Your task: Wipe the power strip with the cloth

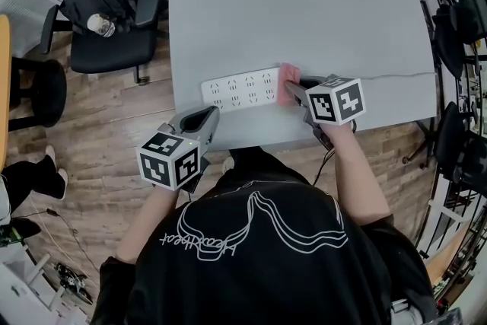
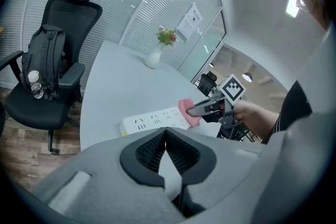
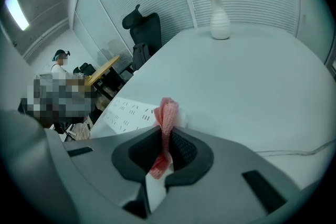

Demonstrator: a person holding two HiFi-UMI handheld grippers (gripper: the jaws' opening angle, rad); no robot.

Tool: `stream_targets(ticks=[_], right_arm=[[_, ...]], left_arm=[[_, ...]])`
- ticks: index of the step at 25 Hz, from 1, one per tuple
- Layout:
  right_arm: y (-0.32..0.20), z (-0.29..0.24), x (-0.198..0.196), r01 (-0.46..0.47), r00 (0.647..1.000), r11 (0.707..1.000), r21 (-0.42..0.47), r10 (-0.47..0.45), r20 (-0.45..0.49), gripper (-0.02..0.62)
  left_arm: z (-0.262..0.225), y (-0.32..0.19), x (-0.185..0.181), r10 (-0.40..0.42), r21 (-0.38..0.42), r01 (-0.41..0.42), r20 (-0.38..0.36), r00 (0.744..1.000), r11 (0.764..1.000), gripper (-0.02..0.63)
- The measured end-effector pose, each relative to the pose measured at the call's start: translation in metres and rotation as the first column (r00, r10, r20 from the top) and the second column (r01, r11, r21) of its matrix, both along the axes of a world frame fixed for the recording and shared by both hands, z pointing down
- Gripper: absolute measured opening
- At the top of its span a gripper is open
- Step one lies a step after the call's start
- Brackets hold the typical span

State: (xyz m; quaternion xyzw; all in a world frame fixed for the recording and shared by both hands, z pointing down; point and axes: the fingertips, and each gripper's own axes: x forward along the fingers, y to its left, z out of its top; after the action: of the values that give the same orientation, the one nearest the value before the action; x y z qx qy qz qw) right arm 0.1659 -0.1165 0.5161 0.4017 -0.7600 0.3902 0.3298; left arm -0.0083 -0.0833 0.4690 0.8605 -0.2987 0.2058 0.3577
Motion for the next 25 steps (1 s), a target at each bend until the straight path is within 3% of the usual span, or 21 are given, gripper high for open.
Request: stream_targets(ticks=[15, 25], right_arm=[[0.004, 0.003, 0.025, -0.083, 0.996, 0.996, -0.019, 0.083, 0.009, 0.038], [0.001, -0.027, -0.002, -0.029, 0.999, 0.999, 0.04, 0.028, 0.015, 0.038]], left_arm=[[0.002, -0.001, 0.001, 0.003, 0.0, -0.003, -0.008, 1.0, 1.0, 0.012], [-0.003, 0.002, -0.02, -0.043, 0.009, 0.043, -0.007, 0.999, 0.999, 0.012]])
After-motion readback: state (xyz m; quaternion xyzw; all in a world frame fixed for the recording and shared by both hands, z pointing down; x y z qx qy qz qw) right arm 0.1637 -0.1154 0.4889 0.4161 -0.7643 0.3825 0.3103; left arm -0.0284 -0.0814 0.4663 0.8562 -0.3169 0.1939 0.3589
